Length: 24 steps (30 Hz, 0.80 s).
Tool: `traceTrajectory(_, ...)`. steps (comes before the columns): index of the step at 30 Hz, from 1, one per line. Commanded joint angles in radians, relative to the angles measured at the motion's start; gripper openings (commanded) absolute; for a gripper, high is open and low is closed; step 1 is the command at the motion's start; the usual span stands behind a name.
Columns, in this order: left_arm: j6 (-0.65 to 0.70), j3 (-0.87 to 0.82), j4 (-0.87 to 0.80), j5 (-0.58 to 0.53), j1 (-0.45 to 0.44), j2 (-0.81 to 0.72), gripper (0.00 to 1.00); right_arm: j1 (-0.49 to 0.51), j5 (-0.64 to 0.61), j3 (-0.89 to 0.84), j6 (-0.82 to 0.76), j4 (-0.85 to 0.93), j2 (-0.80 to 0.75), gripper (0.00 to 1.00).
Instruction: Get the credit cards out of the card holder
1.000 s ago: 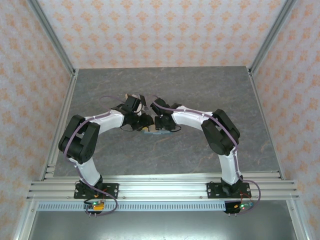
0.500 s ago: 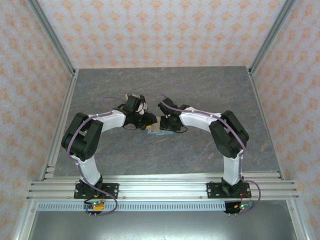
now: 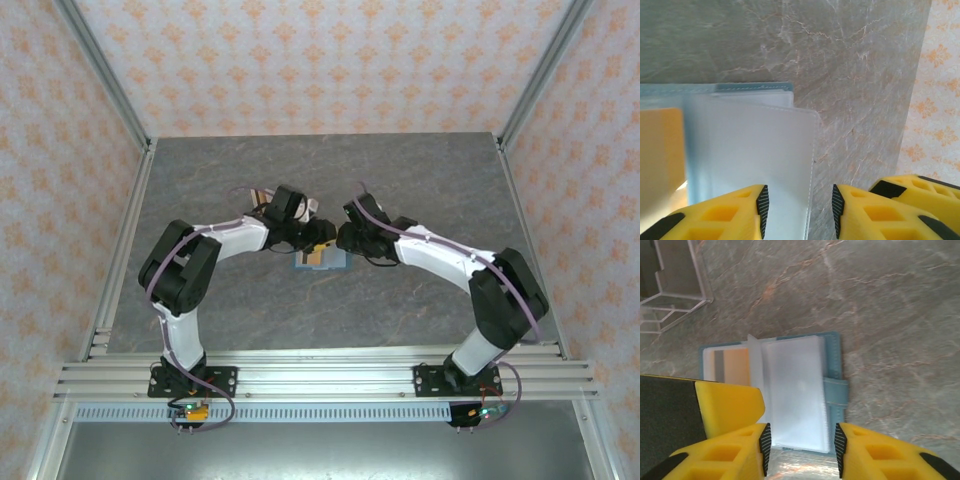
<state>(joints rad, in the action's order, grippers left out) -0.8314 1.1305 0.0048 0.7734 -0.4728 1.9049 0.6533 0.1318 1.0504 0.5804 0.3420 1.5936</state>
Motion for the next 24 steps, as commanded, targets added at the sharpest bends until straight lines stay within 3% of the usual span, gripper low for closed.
traceTrajectory(1,-0.01,0.036,-0.025,-0.036,-0.011,0.051,0.42,0.0,-0.051,-0.017,0.016,-0.035,-0.043,0.45)
traceTrajectory(7,0.0,0.045,-0.065,-0.068,-0.013,0.083,0.44,-0.001,-0.036,-0.012,0.013,-0.033,-0.043,0.5)
traceTrajectory(13,0.016,0.036,-0.096,-0.098,-0.01,0.025,0.35,0.0,-0.008,0.01,0.015,-0.035,-0.02,0.47)
traceTrajectory(24,0.057,-0.096,-0.131,-0.182,0.102,-0.178,0.33,0.0,0.224,0.079,0.008,-0.106,0.117,0.41)
